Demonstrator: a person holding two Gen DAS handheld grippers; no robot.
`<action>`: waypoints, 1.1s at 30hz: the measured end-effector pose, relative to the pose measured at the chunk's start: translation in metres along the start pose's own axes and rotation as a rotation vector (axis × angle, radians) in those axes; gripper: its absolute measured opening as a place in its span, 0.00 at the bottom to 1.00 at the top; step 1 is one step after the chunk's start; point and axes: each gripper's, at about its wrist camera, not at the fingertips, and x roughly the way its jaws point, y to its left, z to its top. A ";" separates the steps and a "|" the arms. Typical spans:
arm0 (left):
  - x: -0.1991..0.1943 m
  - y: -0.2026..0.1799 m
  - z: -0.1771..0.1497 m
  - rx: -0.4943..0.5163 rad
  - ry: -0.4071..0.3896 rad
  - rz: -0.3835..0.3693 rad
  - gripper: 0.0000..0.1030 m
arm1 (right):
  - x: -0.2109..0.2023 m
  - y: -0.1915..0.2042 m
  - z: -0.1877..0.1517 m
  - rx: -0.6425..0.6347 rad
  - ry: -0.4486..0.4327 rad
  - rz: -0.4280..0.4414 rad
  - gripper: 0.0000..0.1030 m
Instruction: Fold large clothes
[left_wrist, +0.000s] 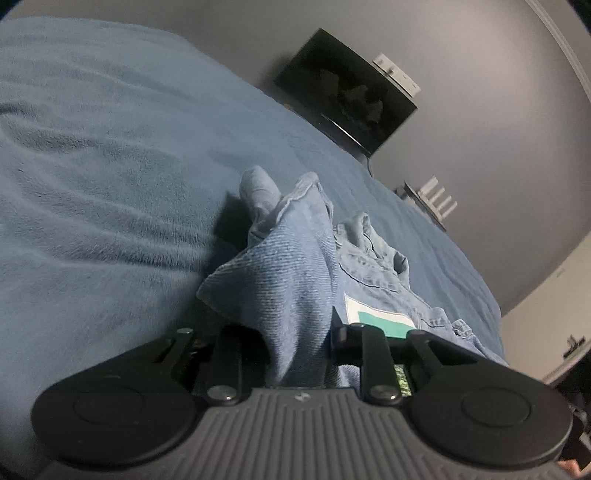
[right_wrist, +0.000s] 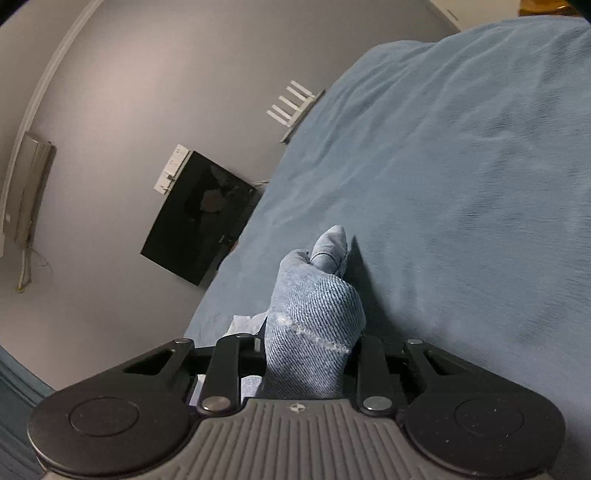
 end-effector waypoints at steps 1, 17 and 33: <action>-0.008 -0.003 -0.004 0.008 0.011 0.001 0.20 | -0.011 -0.001 0.001 0.007 0.002 -0.007 0.27; -0.048 -0.015 -0.024 -0.011 0.158 0.088 0.34 | -0.116 -0.001 -0.005 -0.146 0.054 -0.347 0.76; -0.024 0.010 -0.025 -0.085 0.204 0.106 0.52 | -0.065 0.089 -0.128 -0.514 0.295 0.043 0.16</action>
